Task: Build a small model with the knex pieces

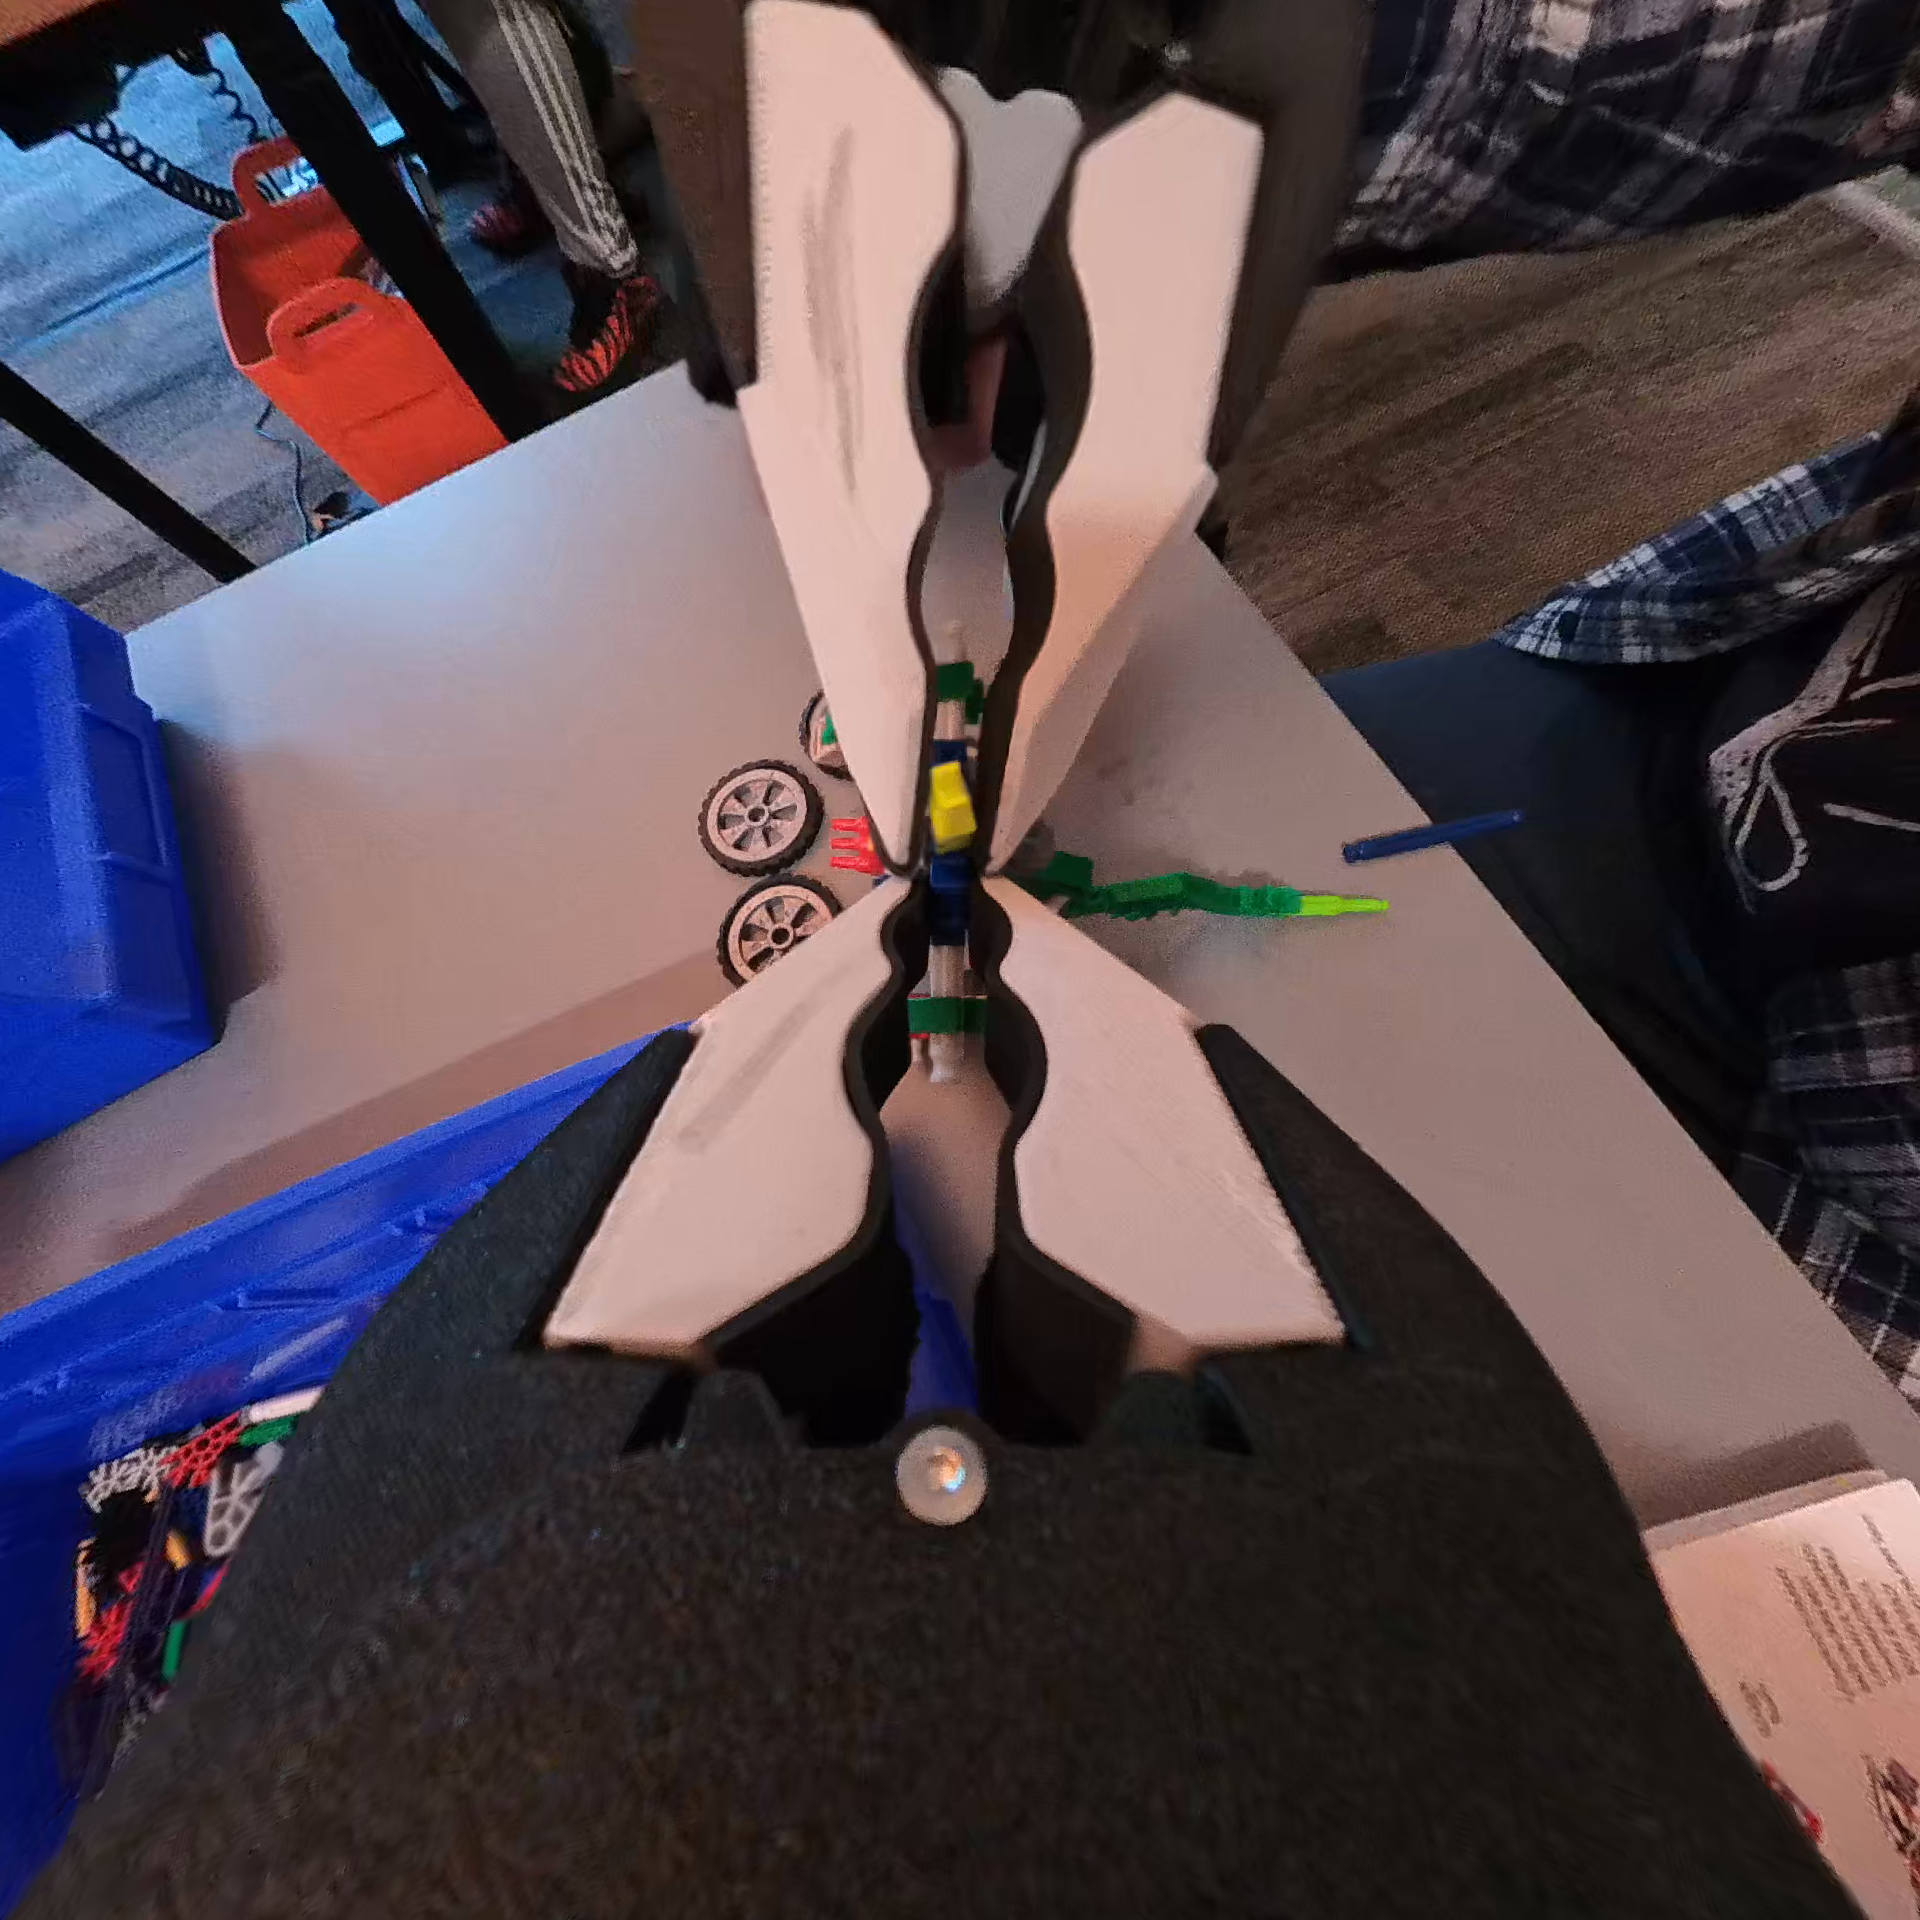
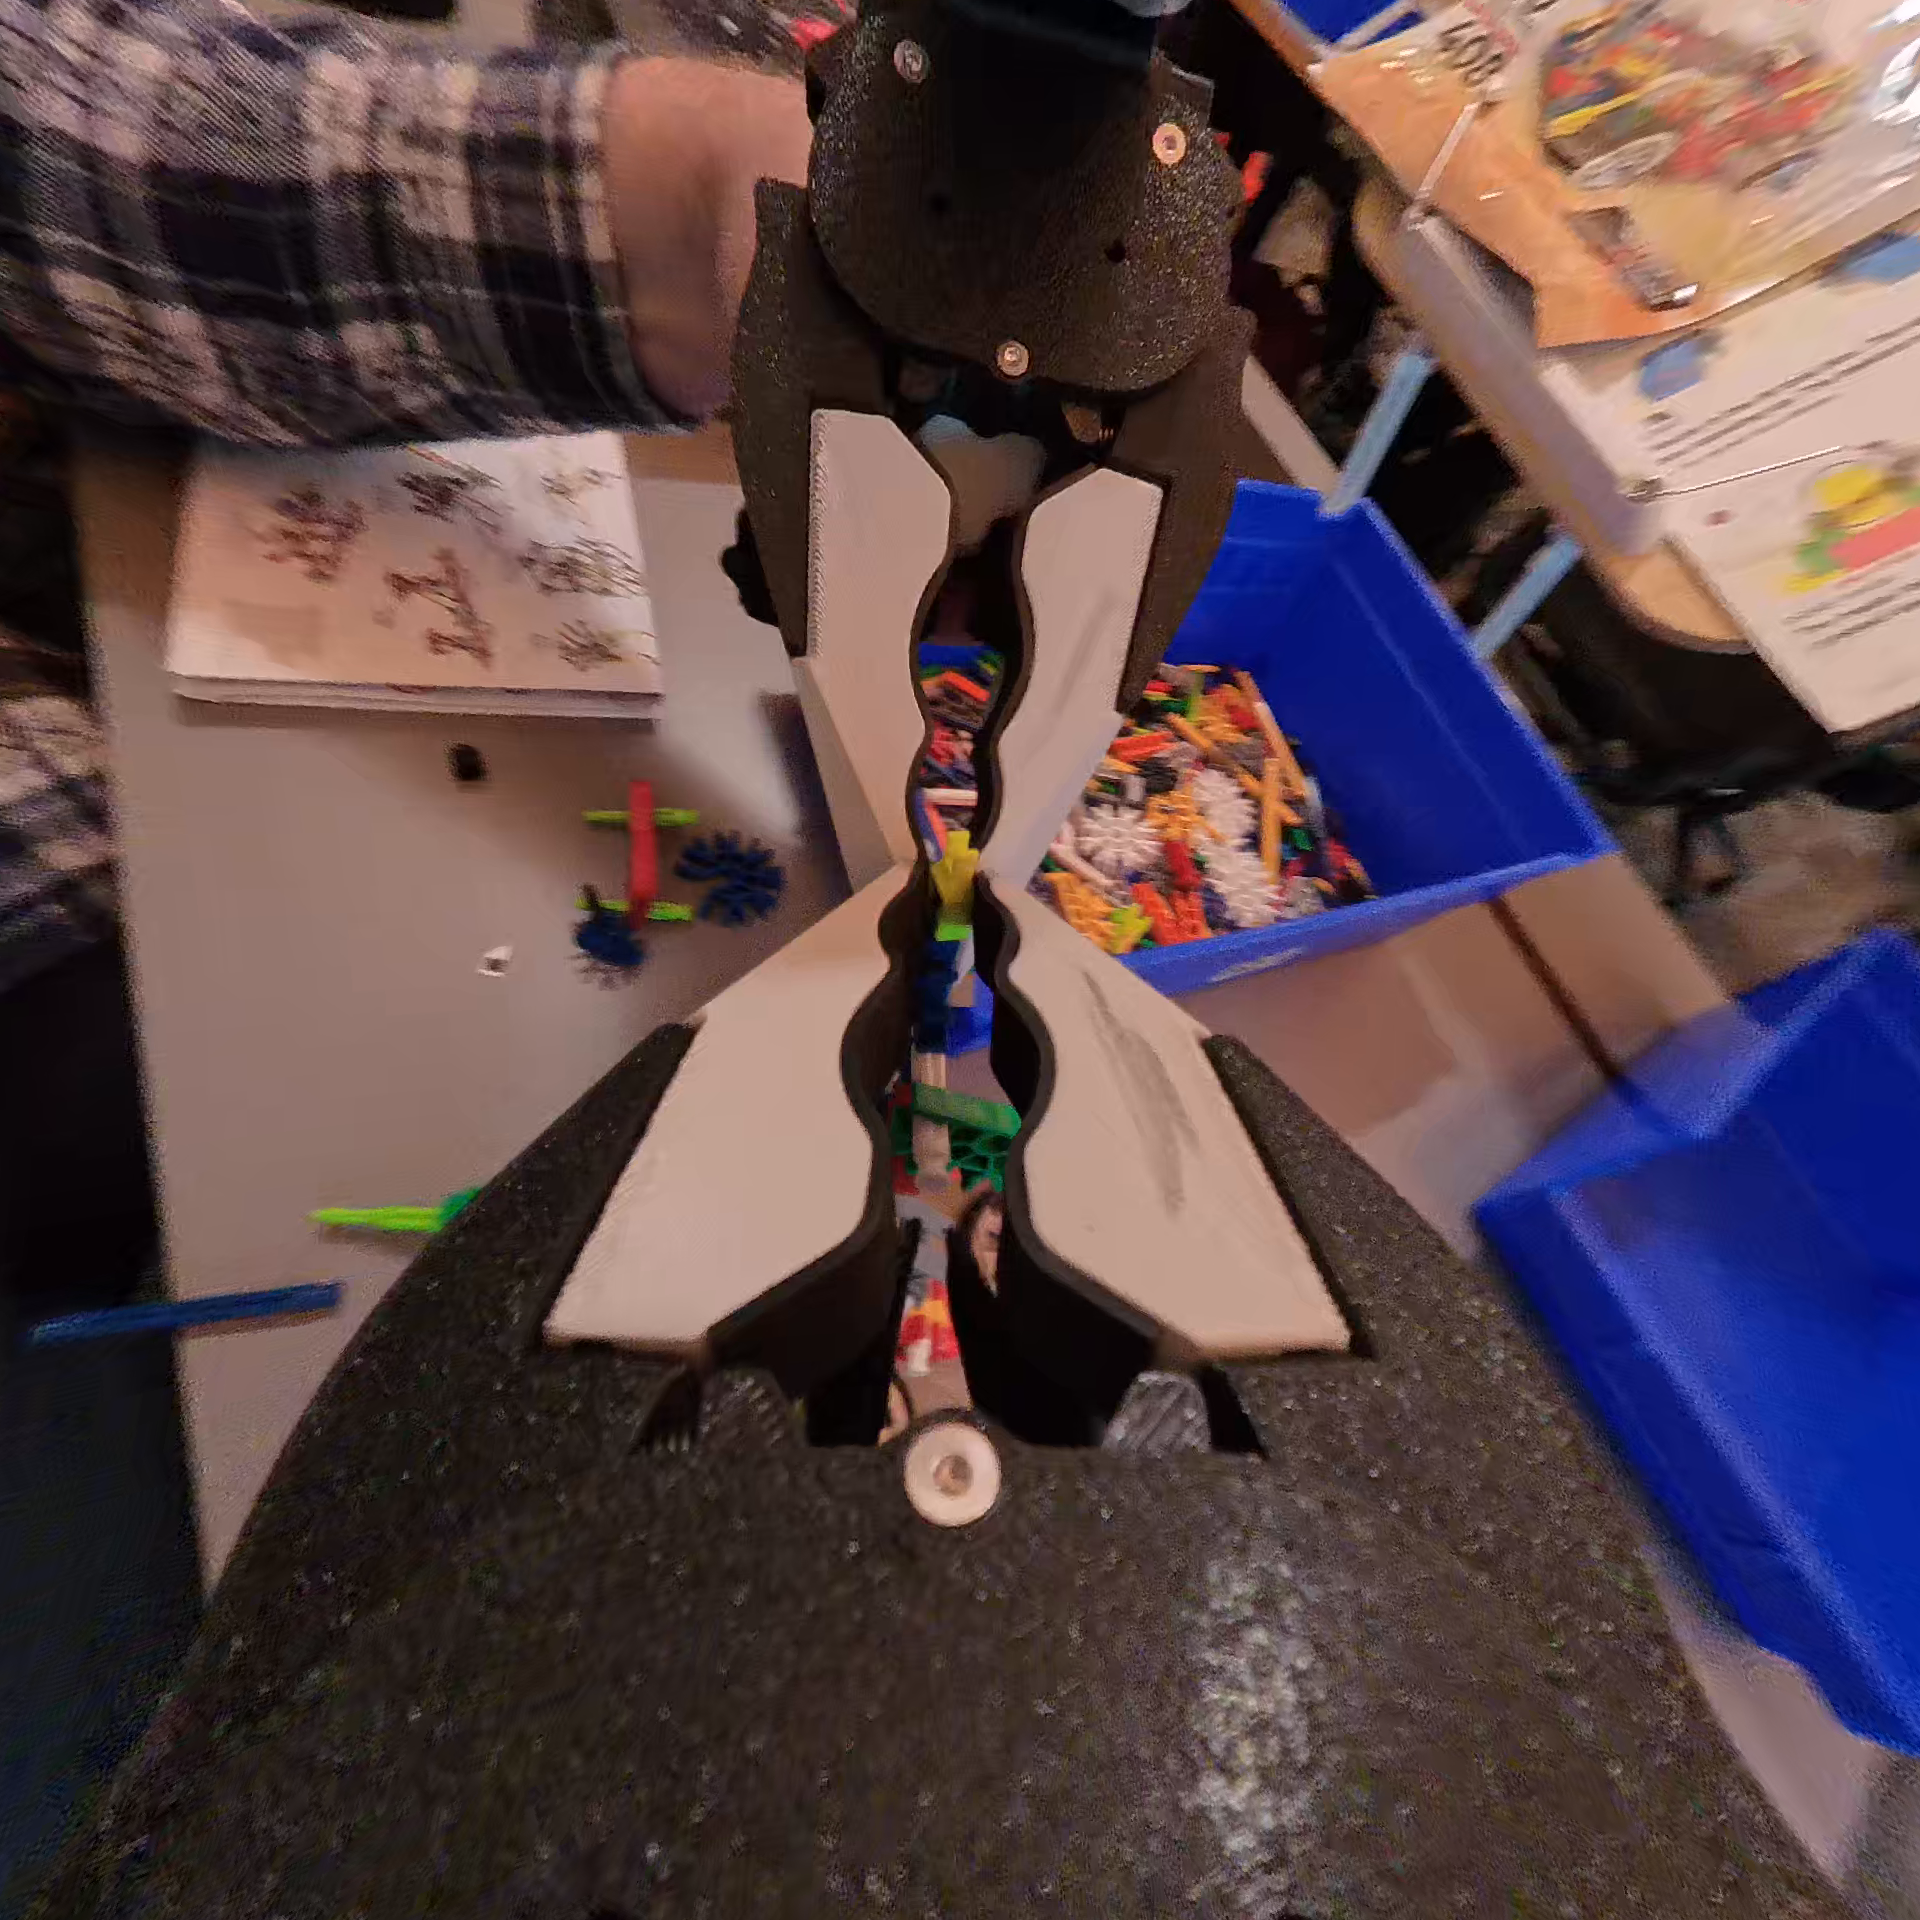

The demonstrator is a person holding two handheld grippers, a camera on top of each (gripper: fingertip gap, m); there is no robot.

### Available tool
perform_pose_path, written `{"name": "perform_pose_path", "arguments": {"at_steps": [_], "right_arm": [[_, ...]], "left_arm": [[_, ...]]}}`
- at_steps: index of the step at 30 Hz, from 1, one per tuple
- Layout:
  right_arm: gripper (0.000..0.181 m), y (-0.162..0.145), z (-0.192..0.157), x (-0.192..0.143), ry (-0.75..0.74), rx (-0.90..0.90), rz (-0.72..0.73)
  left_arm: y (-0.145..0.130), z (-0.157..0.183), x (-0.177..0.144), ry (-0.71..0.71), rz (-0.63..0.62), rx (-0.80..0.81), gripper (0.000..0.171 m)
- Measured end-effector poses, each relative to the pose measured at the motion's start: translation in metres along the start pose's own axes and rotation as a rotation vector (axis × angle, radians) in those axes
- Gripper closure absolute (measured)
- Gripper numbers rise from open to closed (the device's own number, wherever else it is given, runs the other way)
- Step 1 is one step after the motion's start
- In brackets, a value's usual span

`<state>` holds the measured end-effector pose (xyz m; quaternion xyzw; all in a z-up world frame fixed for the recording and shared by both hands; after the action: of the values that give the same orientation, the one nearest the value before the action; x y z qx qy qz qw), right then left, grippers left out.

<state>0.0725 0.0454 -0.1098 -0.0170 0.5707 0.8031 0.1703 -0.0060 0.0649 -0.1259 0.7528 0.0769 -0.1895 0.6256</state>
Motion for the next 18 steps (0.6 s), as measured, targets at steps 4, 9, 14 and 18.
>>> {"name": "perform_pose_path", "arguments": {"at_steps": [4, 9, 14, 18], "right_arm": [[0.176, 0.001, -0.003, 0.002, -0.119, -0.173, -0.058], [0.175, 0.003, -0.006, 0.007, -0.202, -0.335, -0.127], [0.175, 0.005, -0.007, 0.012, -0.287, -0.492, -0.222], [0.176, 0.004, -0.011, 0.014, -0.350, -0.622, -0.291]], "left_arm": [[-0.002, -0.004, 0.000, 0.005, 0.016, -0.044, 0.168], [-0.003, -0.007, -0.003, 0.007, 0.025, -0.086, 0.168], [-0.005, -0.011, -0.004, 0.007, 0.046, -0.128, 0.168], [-0.005, -0.012, -0.004, 0.025, 0.031, -0.125, 0.168]]}}
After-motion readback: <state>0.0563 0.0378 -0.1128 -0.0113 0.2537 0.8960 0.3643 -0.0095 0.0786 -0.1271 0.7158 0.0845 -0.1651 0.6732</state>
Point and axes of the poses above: each gripper's, where its closed fingertips meet, x out along the fingers, y out of its top, z = x × y across the jaws, the point moved 6 cm from there along -x, back along the fingers, and after that the axes turned 15 degrees about z, right-handed, at the moved point
